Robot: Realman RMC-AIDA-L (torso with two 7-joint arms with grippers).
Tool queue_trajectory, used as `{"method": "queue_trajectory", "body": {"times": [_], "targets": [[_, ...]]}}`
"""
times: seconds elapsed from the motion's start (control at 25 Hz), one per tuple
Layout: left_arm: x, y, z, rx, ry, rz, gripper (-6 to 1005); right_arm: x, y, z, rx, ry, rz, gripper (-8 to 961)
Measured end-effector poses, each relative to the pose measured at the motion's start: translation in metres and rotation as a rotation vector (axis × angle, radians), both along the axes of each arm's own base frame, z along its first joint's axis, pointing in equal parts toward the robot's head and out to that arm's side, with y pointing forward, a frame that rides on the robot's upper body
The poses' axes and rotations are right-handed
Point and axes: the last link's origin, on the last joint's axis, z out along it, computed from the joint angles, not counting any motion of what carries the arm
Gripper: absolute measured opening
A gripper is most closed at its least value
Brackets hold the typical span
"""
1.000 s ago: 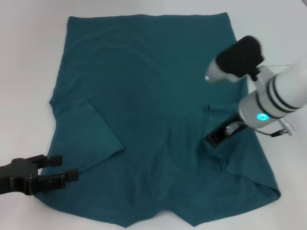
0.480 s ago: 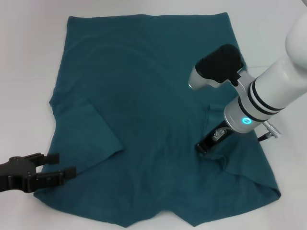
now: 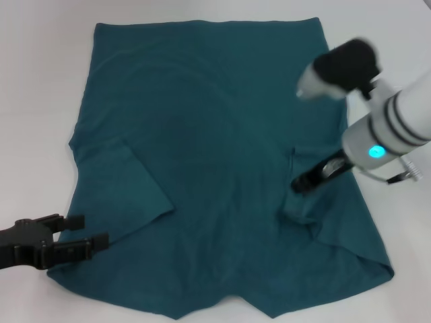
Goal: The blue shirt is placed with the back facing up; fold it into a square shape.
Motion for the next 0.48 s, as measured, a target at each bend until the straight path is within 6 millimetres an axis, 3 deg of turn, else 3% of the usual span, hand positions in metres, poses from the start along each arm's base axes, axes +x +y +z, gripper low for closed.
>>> {"method": "queue_trajectory", "body": {"times": [0.24, 0.48], "targets": [[0.0, -0.001, -0.001, -0.003, -0.003, 0.005, 861, 0.01, -0.006, 0.026, 0.04, -0.008, -0.025, 0], [0.0, -0.001, -0.001, -0.006, -0.006, 0.006, 859, 0.025, -0.011, 0.017, 0.01, -0.079, -0.047, 0]]}}
